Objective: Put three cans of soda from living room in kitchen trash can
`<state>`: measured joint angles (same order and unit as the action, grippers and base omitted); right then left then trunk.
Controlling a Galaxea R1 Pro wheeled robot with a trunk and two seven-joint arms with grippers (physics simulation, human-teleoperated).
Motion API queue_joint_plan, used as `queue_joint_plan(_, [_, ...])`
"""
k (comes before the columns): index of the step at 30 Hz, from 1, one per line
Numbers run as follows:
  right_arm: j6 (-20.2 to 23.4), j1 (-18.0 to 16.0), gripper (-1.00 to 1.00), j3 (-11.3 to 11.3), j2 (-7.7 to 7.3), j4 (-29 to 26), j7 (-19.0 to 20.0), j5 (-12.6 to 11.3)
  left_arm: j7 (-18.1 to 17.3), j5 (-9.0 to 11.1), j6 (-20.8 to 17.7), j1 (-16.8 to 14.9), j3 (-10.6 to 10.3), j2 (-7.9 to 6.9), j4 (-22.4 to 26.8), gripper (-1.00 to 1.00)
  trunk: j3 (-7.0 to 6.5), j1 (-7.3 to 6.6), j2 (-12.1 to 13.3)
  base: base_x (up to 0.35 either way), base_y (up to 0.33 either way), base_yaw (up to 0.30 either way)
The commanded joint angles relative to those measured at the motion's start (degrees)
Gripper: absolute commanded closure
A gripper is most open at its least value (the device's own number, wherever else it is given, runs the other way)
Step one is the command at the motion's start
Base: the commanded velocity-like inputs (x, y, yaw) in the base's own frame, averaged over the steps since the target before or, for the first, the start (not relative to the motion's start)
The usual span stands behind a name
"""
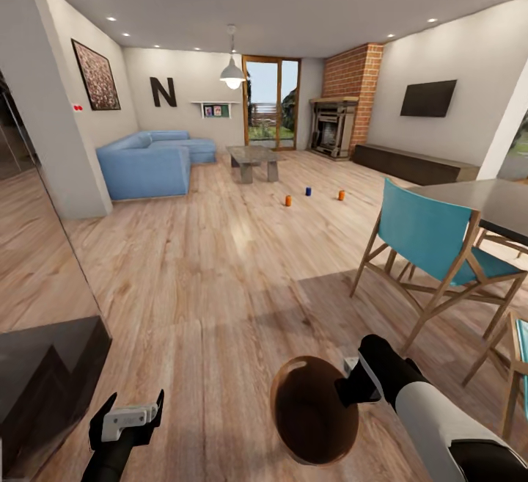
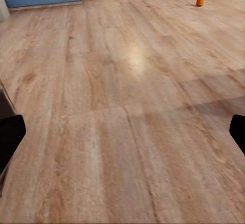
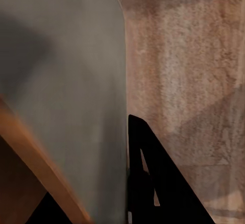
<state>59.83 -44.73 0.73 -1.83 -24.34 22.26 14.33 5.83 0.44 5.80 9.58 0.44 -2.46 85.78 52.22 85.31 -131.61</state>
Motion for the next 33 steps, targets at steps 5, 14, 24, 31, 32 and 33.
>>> queue_joint_plan(5, [-0.02,-0.01,1.0,-0.15,0.07,0.19,0.59,-1.26,-0.01,0.02,0.0,0.0,0.0,0.0,0.0,-1.0,-0.01,0.0,0.0,0.321,0.008,0.0])
queue_joint_plan(14, [-0.22,0.0,1.0,-0.25,-0.01,0.2,0.59,-1.23,-0.02,0.0,0.0,0.0,0.0,0.0,0.0,-1.0,-0.01,0.0,0.0,0.323,0.001,0.0])
queue_joint_plan(24, [-0.32,-0.03,1.0,-0.37,-0.09,0.04,0.67,-1.23,0.0,0.0,-0.21,0.0,0.0,0.0,0.17,-1.0,-0.01,0.0,0.0,0.324,0.0,0.0])
queue_joint_plan(31, [-0.32,-0.01,1.0,-0.38,-0.1,0.08,0.55,-1.23,-0.03,0.0,-0.19,0.0,0.0,0.0,0.17,-1.0,-0.01,0.0,0.0,0.324,0.0,0.0])
queue_joint_plan(32, [-0.32,-0.04,1.0,-0.34,-0.07,0.08,0.52,-1.23,-0.03,0.0,-0.19,0.0,0.0,0.0,0.17,-1.0,-0.01,0.0,0.0,0.324,0.0,0.0])
queue_joint_plan(33, [-0.32,-0.03,1.0,-0.32,-0.05,0.08,0.5,-1.23,-0.01,0.0,-0.18,0.0,0.0,0.0,0.17,-1.0,-0.01,0.0,0.0,0.324,0.0,0.0])
